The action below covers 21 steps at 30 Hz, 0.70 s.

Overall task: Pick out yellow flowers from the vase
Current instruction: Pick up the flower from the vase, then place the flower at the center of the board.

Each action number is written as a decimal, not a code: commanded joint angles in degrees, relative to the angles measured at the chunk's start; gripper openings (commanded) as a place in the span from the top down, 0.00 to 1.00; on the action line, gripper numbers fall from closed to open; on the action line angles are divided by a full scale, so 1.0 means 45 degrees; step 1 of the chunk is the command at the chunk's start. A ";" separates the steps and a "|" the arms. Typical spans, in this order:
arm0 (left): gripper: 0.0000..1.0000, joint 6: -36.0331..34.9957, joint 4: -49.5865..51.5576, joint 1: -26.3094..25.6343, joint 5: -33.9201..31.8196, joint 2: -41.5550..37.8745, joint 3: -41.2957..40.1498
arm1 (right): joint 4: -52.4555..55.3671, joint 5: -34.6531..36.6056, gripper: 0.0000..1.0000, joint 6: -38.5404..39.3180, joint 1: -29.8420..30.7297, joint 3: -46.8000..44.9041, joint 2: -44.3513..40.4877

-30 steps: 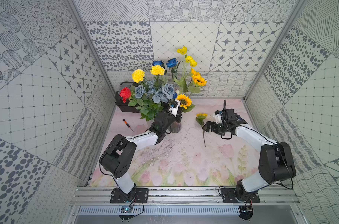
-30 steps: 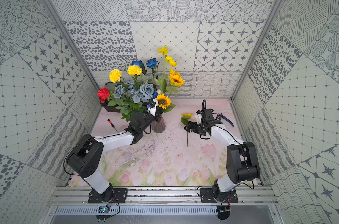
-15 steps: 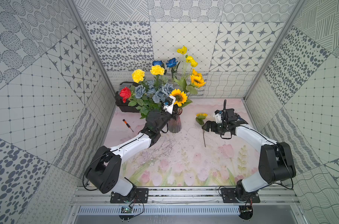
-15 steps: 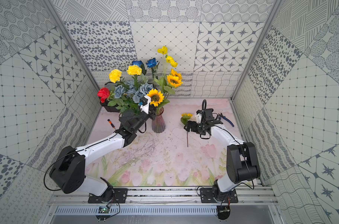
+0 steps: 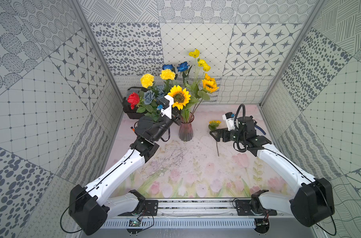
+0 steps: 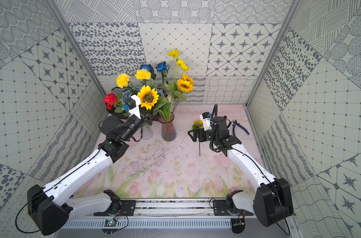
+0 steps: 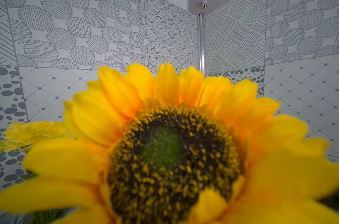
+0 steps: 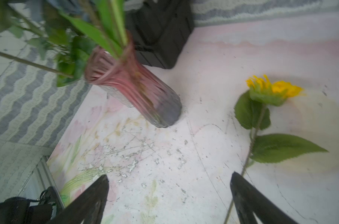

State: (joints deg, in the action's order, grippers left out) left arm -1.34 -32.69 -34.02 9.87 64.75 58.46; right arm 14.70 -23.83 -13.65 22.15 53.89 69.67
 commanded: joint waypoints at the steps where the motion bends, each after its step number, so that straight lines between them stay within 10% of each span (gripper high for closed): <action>1: 0.87 0.1372 0.3054 -0.0001 0.1596 -0.1386 0.0311 | -0.1145 -0.0613 0.02 0.0834 0.0626 -0.0024 -0.0630; 10: 0.86 0.3667 0.3890 -0.0007 0.2632 -0.3210 -0.1332 | -0.3022 -0.3195 0.12 0.0773 0.2906 -0.0168 -0.1152; 21: 0.85 0.5939 0.0912 -0.0009 0.2595 -0.3269 -0.4101 | -0.4383 -0.2769 0.25 0.0358 0.5423 0.0311 0.0909</action>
State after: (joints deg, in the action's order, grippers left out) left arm 17.41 -20.29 -34.02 19.22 49.95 42.39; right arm -1.65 -36.16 -11.49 46.00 53.80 70.83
